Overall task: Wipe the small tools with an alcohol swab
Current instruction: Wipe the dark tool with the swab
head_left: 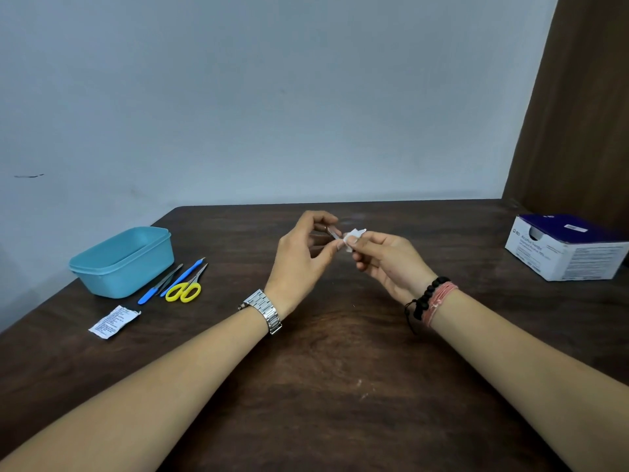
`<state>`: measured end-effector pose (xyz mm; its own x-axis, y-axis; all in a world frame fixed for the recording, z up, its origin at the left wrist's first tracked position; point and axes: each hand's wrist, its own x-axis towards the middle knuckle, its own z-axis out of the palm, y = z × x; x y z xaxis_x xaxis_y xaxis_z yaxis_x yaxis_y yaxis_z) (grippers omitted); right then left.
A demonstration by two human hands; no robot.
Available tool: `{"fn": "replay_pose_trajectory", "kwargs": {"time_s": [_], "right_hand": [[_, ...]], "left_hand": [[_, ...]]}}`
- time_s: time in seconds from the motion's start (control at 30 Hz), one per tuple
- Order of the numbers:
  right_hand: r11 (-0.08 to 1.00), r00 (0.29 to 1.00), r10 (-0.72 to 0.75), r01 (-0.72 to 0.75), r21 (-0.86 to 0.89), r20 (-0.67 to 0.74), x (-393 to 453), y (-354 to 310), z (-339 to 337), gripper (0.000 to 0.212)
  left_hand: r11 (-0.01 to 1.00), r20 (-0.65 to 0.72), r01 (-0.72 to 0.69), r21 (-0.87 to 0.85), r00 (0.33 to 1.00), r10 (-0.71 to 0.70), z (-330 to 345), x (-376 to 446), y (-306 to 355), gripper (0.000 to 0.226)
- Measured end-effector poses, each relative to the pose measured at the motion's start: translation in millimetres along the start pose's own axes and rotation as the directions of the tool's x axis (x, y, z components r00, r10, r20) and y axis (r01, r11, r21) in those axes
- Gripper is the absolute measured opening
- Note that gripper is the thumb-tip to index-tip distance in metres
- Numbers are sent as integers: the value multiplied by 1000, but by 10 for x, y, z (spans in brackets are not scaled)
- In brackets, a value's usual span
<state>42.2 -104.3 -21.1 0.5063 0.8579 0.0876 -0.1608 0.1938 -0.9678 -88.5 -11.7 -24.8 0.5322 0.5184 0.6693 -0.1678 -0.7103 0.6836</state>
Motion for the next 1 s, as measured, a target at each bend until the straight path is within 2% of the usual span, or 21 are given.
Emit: {"fn": "replay_pose_trajectory", "kwargs": {"time_s": [0.2, 0.3, 0.43, 0.6, 0.73, 0.87, 1.0], "right_hand": [[1000, 1000, 13, -12, -24, 15, -5, 4, 10, 5], [1000, 999, 23, -23, -3, 35, -7, 6, -4, 6], [1000, 999, -31, 31, 2, -22, 28, -20, -60, 12], [979, 976, -193, 184, -90, -98, 50, -114, -135, 10], [874, 941, -340, 321, -365, 13, 43, -141, -150, 9], [776, 918, -362, 392, -495, 160, 10, -107, -109, 7], [694, 893, -437, 408, -592, 103, 15, -88, -121, 7]], "left_hand": [[942, 12, 190, -276, 981, -194, -2, 22, -103, 20], [858, 11, 263, -441, 958, -288, 22, 35, -103, 18], [726, 66, 344, -596, 922, -382, -1, 42, -104, 20], [664, 200, 439, -606, 891, -407, -22, 29, -90, 24], [631, 292, 505, -588, 861, -417, 1, 8, -84, 27], [604, 307, 534, -592, 842, -444, -5, 10, -128, 24], [583, 360, 581, -568, 812, -459, -2, 2, -126, 22]]}}
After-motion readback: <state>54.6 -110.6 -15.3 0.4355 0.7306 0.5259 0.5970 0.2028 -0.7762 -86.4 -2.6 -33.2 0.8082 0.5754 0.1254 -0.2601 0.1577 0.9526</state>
